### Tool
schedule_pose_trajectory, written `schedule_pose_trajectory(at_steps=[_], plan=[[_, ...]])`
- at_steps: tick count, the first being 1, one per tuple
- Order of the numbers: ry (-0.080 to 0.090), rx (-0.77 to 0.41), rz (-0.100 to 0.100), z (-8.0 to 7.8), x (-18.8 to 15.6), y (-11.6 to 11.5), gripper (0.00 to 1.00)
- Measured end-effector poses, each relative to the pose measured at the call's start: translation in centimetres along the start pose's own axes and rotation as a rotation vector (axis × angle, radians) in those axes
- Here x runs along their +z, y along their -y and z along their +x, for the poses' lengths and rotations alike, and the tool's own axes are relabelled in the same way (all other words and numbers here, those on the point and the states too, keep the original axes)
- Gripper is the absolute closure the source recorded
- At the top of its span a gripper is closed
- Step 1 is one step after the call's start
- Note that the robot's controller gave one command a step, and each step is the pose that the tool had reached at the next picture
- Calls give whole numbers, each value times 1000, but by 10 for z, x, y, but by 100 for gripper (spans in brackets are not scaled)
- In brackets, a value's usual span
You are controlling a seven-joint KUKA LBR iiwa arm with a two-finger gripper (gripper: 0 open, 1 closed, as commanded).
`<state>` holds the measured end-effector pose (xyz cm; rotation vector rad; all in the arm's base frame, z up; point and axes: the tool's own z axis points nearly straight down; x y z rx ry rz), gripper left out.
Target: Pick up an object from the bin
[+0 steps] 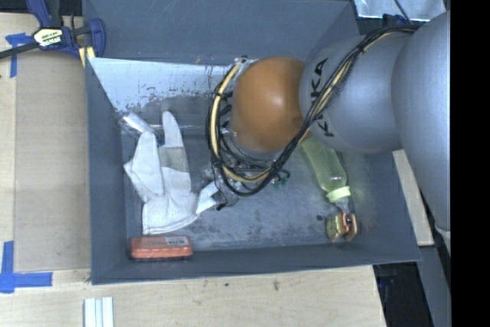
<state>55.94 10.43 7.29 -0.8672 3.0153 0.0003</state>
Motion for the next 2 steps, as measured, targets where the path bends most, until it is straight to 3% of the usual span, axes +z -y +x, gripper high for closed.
schedule_pose_trajectory(at_steps=[2], plan=[[-5, 2, -2, 1, -10, -1, 100]])
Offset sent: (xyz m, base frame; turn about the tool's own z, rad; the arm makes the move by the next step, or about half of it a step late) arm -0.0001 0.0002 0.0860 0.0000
